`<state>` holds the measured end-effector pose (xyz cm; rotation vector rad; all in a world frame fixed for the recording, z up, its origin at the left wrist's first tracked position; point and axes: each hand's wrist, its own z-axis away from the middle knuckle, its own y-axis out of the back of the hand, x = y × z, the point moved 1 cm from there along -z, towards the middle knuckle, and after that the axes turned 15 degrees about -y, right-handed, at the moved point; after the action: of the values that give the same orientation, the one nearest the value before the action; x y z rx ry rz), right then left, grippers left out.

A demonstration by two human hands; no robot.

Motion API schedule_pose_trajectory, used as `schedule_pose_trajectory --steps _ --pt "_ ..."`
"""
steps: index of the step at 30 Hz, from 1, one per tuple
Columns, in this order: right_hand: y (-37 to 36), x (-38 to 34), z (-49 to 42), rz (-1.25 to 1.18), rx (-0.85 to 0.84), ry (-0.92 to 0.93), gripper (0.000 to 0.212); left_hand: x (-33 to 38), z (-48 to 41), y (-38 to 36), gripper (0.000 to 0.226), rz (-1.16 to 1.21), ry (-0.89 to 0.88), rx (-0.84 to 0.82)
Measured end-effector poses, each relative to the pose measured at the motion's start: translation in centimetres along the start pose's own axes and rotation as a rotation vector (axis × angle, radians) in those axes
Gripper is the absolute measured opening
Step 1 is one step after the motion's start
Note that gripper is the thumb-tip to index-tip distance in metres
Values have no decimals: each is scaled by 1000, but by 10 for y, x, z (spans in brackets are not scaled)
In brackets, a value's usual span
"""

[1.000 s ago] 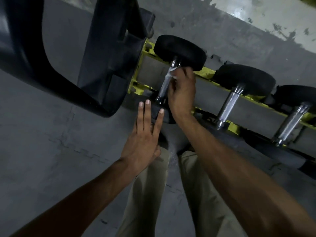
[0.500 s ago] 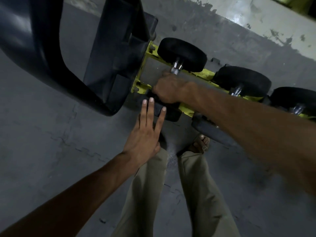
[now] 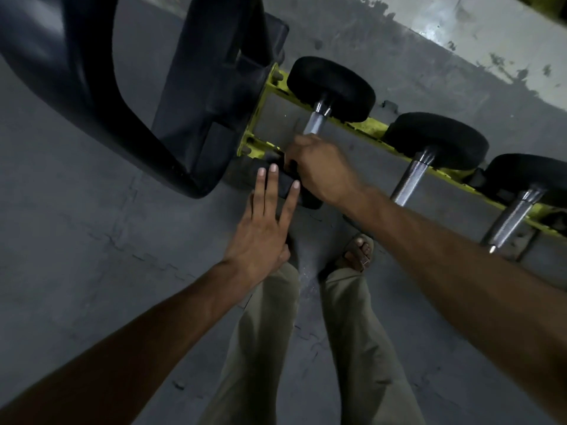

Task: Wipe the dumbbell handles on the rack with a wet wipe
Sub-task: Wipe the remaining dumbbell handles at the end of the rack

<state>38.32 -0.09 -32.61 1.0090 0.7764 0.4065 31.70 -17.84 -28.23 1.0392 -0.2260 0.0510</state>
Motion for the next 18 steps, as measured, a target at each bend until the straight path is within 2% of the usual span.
schedule_pose_trajectory --steps 2,6,10,12,16,18 --pt "-4 2 7 -133 35 -169 12 0 0 1 126 0 -2 -5" --pt "-14 11 13 -409 -35 -512 19 1 -1 0 124 3 -13 -7" --pt "-34 11 15 -820 -88 -885 19 0 -1 -1 124 9 -12 2" --pt "-35 8 8 -1064 -145 -968 19 -1 -1 -2 122 16 -17 6" --pt "-17 16 -18 -1673 -284 -1068 34 -2 0 -4 119 18 -38 10" --pt "-12 25 -36 -1955 -225 -1076 39 -3 1 -5 118 22 -46 16"
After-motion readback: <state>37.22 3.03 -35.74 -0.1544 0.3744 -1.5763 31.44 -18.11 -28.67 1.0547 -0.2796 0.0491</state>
